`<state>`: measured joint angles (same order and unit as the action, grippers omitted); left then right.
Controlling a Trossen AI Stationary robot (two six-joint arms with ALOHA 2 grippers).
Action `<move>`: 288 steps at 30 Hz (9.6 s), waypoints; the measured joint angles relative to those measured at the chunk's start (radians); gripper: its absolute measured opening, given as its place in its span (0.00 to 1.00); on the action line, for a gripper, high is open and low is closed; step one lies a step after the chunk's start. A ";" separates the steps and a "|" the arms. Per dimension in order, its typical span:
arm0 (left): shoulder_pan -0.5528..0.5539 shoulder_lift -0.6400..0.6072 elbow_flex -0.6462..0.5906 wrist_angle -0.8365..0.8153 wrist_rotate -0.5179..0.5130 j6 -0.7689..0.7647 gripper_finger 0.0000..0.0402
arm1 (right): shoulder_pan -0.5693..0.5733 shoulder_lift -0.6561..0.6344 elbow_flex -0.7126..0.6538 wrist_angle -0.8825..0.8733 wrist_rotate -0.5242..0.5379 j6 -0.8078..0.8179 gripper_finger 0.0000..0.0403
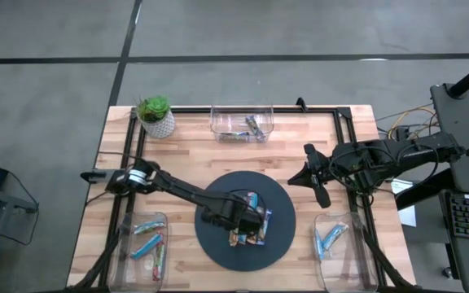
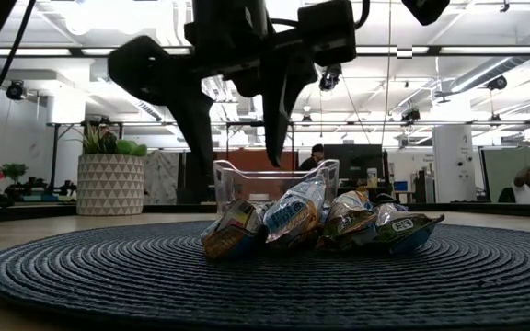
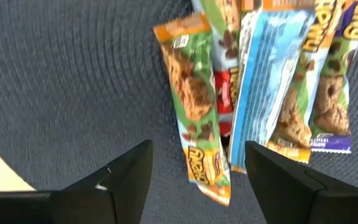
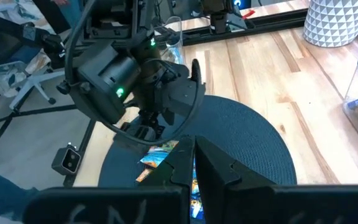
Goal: Pick and place Granola Bars by type
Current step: Put the yellow granola bar into the bottom right transparent bin
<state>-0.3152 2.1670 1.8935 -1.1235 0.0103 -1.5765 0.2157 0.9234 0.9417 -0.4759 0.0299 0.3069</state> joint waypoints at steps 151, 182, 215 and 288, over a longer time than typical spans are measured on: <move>0.069 0.021 0.359 -0.115 -0.096 0.436 0.17 | -0.001 -0.145 0.003 0.000 0.104 -0.070 0.02; 0.101 0.015 0.461 0.360 -0.001 0.813 0.17 | 0.000 -0.352 0.003 -0.114 0.288 0.034 0.02; 0.129 0.032 0.129 1.188 0.236 0.554 0.17 | 0.000 -0.352 0.003 -0.152 0.340 0.030 0.02; 0.244 -0.387 0.064 0.634 -0.288 1.427 0.17 | -0.057 0.031 0.233 0.164 0.338 0.023 0.67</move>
<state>-0.0714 1.7795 1.9579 -0.4896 -0.2775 -0.1498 0.1585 0.9546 1.1750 -0.3118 0.3683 0.3294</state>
